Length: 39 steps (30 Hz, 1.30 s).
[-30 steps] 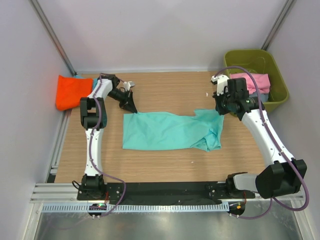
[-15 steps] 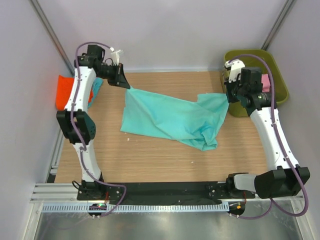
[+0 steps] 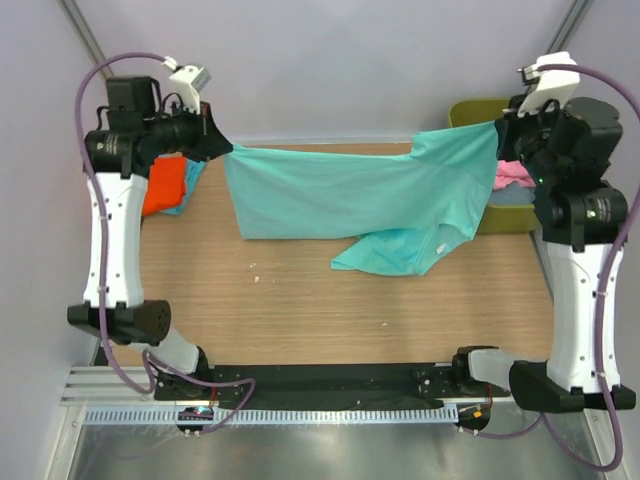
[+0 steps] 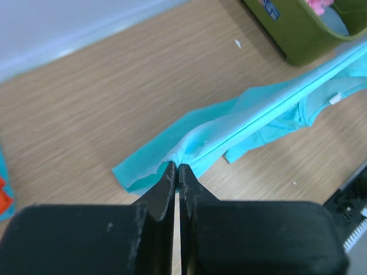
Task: Fold and stack the t-shirts
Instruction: Flatten the tshirt out
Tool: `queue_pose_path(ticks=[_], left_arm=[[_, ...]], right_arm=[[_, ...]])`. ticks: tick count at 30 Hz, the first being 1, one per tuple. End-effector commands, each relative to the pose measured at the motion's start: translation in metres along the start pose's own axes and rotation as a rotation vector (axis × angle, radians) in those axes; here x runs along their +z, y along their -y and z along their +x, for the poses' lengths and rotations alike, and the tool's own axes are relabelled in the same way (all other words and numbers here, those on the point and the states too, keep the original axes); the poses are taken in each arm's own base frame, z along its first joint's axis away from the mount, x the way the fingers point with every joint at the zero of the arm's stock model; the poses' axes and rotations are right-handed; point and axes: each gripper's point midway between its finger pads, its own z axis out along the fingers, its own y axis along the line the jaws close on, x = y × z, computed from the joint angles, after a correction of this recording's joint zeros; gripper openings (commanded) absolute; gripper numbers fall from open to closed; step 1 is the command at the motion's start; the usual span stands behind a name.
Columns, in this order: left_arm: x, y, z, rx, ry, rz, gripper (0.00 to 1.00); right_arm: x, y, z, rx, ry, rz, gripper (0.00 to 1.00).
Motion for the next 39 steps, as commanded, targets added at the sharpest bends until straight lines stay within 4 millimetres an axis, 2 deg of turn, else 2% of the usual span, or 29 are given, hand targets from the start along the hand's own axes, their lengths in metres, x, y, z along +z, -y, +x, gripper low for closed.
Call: queue_pose_path(ticks=[1,3,5,6,7,9,10,12,13,14,16,17,19,20,22,24,26,27,28,30,31,32,33,34,35,36,37,38,39], left_arm=[[-0.063,0.021,-0.047,0.112,0.237,-0.138,0.00],[-0.078,0.025,-0.054,0.140,0.304,-0.175,0.00],[-0.113,0.043,-0.069,0.181,0.430,-0.218,0.00],[-0.117,0.045,-0.067,0.183,0.446,-0.227,0.00],[-0.142,0.060,-0.076,0.227,0.529,-0.244,0.00],[-0.161,0.072,-0.079,0.258,0.585,-0.258,0.00],[-0.180,0.084,-0.082,0.287,0.634,-0.266,0.00],[-0.199,0.093,-0.085,0.306,0.685,-0.294,0.00],[-0.227,0.110,-0.092,0.342,0.762,-0.309,0.00],[-0.227,0.111,-0.092,0.341,0.762,-0.309,0.00],[-0.242,0.121,-0.097,0.358,0.804,-0.310,0.00],[-0.246,0.124,-0.099,0.357,0.816,-0.309,0.00],[-0.257,0.132,-0.102,0.364,0.845,-0.308,0.00],[-0.259,0.133,-0.104,0.363,0.853,-0.309,0.00],[-0.270,0.141,-0.109,0.380,0.881,-0.306,0.00],[-0.273,0.141,-0.112,0.387,0.890,-0.319,0.00],[-0.268,0.134,-0.114,0.392,0.875,-0.336,0.00],[-0.263,0.124,-0.112,0.394,0.851,-0.366,0.00],[-0.250,0.112,-0.107,0.368,0.811,-0.382,0.00],[-0.225,0.081,-0.094,0.373,0.702,-0.451,0.00],[-0.214,0.069,-0.085,0.365,0.654,-0.469,0.00],[-0.188,0.048,-0.067,0.334,0.565,-0.481,0.00],[-0.174,0.036,-0.056,0.336,0.513,-0.488,0.00],[-0.162,0.028,-0.045,0.330,0.468,-0.483,0.00],[-0.132,0.010,-0.017,0.298,0.368,-0.465,0.00],[-0.119,0.004,-0.003,0.289,0.328,-0.449,0.00],[-0.102,-0.003,0.013,0.280,0.275,-0.419,0.00],[-0.087,-0.008,0.027,0.268,0.233,-0.395,0.00],[-0.064,-0.020,0.057,0.232,0.151,-0.370,0.00]], right_arm=[[-0.050,0.002,-0.046,0.015,0.144,0.001,0.01],[-0.069,0.000,-0.062,0.016,0.197,-0.012,0.01],[-0.083,-0.003,-0.070,0.012,0.228,-0.030,0.01],[-0.091,-0.004,-0.074,0.008,0.251,-0.037,0.01],[-0.106,-0.005,-0.080,0.003,0.282,-0.041,0.02],[-0.128,-0.007,-0.093,0.007,0.334,-0.050,0.01],[-0.139,-0.008,-0.095,0.008,0.345,-0.055,0.01],[-0.159,-0.010,-0.106,0.005,0.391,-0.067,0.01],[-0.181,-0.009,-0.119,-0.003,0.445,-0.061,0.01],[-0.189,-0.008,-0.125,-0.006,0.470,-0.057,0.01],[-0.197,-0.007,-0.134,-0.012,0.492,-0.052,0.01],[-0.212,-0.006,-0.145,-0.016,0.537,-0.044,0.01],[-0.218,-0.004,-0.152,-0.010,0.558,-0.038,0.01],[-0.232,-0.003,-0.162,-0.010,0.602,-0.031,0.01],[-0.241,0.002,-0.173,0.002,0.641,0.002,0.01],[-0.243,0.001,-0.178,0.003,0.656,0.000,0.01],[-0.237,0.000,-0.177,0.006,0.648,-0.008,0.01],[-0.231,-0.001,-0.175,0.003,0.635,-0.014,0.01],[-0.213,-0.001,-0.165,0.002,0.585,-0.020,0.01],[-0.196,-0.001,-0.153,-0.014,0.543,-0.026,0.01],[-0.165,-0.004,-0.131,-0.018,0.459,-0.048,0.01],[-0.161,-0.005,-0.125,-0.047,0.458,-0.049,0.01],[-0.146,-0.006,-0.113,-0.055,0.425,-0.059,0.01],[-0.113,-0.009,-0.080,-0.053,0.329,-0.080,0.01],[-0.101,-0.012,-0.071,-0.073,0.318,-0.099,0.01],[-0.088,-0.015,-0.056,-0.074,0.283,-0.114,0.01],[-0.060,-0.019,-0.023,-0.065,0.197,-0.140,0.01],[-0.047,-0.023,-0.012,-0.074,0.176,-0.164,0.01],[-0.025,-0.026,0.008,-0.064,0.119,-0.186,0.01]])
